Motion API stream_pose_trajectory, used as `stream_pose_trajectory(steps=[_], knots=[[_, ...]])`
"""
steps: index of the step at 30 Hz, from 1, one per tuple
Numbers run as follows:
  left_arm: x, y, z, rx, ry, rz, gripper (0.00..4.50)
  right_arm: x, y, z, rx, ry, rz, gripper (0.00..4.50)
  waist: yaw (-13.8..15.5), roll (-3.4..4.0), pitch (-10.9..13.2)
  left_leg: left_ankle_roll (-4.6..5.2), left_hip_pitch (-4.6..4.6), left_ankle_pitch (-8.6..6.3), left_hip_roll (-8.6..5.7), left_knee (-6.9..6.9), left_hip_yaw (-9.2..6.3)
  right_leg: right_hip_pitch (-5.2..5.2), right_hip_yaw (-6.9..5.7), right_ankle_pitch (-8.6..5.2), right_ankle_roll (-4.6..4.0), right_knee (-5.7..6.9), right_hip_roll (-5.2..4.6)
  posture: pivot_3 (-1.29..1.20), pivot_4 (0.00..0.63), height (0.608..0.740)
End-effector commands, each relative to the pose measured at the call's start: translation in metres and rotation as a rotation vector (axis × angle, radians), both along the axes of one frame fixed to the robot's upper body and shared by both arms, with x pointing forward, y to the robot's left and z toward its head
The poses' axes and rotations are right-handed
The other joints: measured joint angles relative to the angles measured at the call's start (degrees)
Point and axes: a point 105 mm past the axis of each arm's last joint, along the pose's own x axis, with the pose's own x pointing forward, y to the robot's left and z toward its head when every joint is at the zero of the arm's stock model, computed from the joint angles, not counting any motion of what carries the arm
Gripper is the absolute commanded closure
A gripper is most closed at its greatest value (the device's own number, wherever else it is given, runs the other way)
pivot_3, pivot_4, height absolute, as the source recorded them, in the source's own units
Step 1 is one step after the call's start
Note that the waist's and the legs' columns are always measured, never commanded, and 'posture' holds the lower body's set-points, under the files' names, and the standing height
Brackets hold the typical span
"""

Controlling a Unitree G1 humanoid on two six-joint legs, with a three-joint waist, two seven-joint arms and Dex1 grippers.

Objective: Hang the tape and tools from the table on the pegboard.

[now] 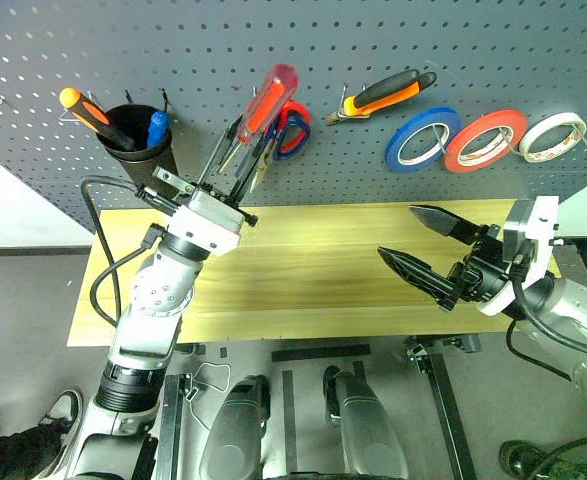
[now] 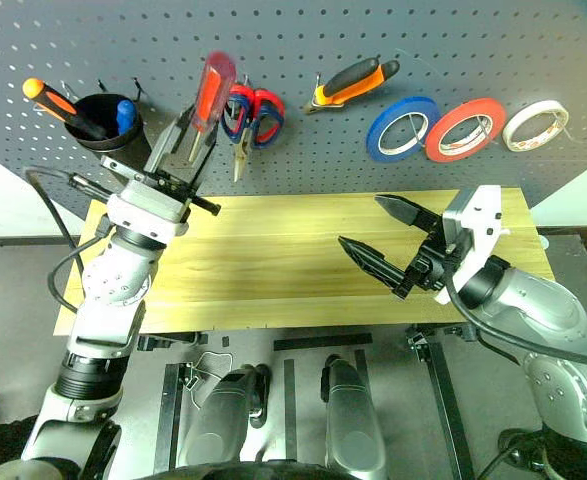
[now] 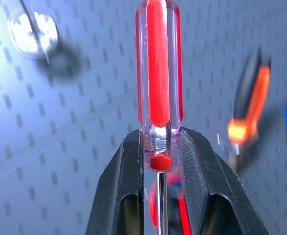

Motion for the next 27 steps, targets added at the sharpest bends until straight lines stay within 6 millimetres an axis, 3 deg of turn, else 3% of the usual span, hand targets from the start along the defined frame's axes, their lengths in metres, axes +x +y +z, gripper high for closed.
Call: stream_pose_trajectory(steps=[1,11,14,19,27], knots=[[-0.02,-0.006,0.025,0.019,-0.172,-0.012,3.82,-0.004,0.002,0.012,-0.004,-0.06,0.028,0.0,-0.01,0.0,0.0,0.0,0.0,0.0,0.0,0.01,0.0,0.0,0.0,0.0,0.0,0.0,0.0,0.01,0.276,0.74],[0.002,0.027,0.062,-0.061,-0.271,0.138,3.82,-0.004,0.005,0.014,-0.007,-0.068,0.041,0.0,-0.05,-0.02,-0.01,0.02,0.02,0.02,-0.01,0.05,0.01,0.01,-0.01,0.0,0.0,0.06,0.08,0.0,0.274,0.74],[0.014,0.042,0.061,-0.119,-0.22,0.206,3.82,-0.005,0.003,0.013,-0.015,-0.06,0.04,0.0,-0.08,-0.03,-0.02,0.02,0.02,0.03,-0.01,0.05,0.02,0.01,-0.01,0.0,0.0,0.06,0.08,-0.01,0.274,0.74],[0.009,0.043,0.064,-0.141,-0.264,0.242,3.82,-0.004,-0.001,0.011,-0.039,-0.037,0.037,0.0,-0.07,-0.05,-0.03,0.0,0.01,0.04,-0.01,0.07,0.01,0.01,-0.02,0.0,0.01,0.06,0.08,-0.02,0.276,0.74],[0.011,0.068,0.062,-0.18,-0.25,0.374,3.82,-0.003,-0.001,0.008,-0.051,-0.023,0.045,0.0,-0.21,-0.08,-0.04,-0.04,0.01,0.06,-0.01,0.09,0.01,0.0,-0.02,0.0,0.01,0.08,0.06,-0.02,0.28,0.74]])
